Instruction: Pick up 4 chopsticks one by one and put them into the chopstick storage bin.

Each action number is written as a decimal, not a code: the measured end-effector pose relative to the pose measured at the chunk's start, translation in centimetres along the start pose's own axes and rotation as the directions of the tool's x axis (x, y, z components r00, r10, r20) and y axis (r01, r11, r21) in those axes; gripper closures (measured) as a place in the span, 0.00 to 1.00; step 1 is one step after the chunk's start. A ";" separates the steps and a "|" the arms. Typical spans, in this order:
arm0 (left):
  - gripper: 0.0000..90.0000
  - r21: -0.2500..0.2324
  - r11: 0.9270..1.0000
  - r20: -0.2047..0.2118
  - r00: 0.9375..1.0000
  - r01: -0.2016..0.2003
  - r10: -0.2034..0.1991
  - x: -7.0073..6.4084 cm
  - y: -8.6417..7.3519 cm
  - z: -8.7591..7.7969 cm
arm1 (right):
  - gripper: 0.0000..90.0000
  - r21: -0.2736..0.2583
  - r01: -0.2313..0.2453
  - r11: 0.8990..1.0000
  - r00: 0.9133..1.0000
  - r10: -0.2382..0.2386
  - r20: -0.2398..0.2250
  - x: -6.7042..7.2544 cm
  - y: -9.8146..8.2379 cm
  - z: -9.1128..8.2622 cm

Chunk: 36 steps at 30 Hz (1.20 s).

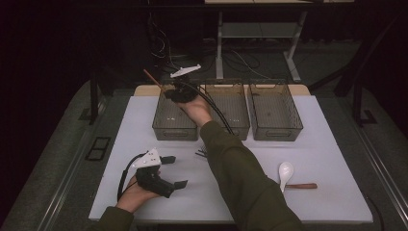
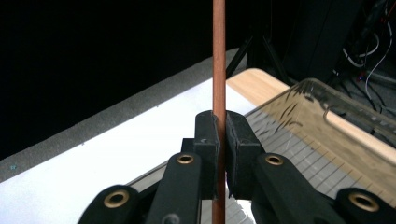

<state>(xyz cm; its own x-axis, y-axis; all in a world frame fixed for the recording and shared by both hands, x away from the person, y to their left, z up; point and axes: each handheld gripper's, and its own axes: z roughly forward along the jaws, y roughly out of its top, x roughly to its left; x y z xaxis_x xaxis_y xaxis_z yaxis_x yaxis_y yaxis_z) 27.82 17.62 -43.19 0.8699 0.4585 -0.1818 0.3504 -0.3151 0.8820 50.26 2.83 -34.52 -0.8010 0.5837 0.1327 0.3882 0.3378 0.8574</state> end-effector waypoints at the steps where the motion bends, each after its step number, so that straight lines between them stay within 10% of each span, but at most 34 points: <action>1: 0.00 0.000 1.000 0.002 1.000 0.002 -0.002 0.0 0.0 0.0 | 0.93 0.011 -0.003 1.000 1.000 0.003 0.004 -0.1 -0.1 0.3; 16: 0.00 0.000 1.000 0.002 1.000 0.001 -0.001 0.0 0.0 0.0 | 0.92 0.162 -0.031 0.986 0.999 0.026 0.036 -0.5 -2.0 3.2; 36: 0.00 0.010 1.000 0.002 1.000 -0.002 0.002 0.0 0.0 0.1 | 0.40 0.212 -0.032 0.977 0.999 0.027 0.030 -0.9 -1.7 1.2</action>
<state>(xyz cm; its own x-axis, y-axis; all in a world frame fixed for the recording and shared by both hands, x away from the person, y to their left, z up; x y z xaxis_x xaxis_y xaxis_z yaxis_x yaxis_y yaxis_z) 27.82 17.55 -43.25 0.8711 0.4566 -0.1810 0.3522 -0.3238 0.8781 50.85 2.63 -36.68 -0.7765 0.6143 0.1407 0.5019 0.4678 0.7275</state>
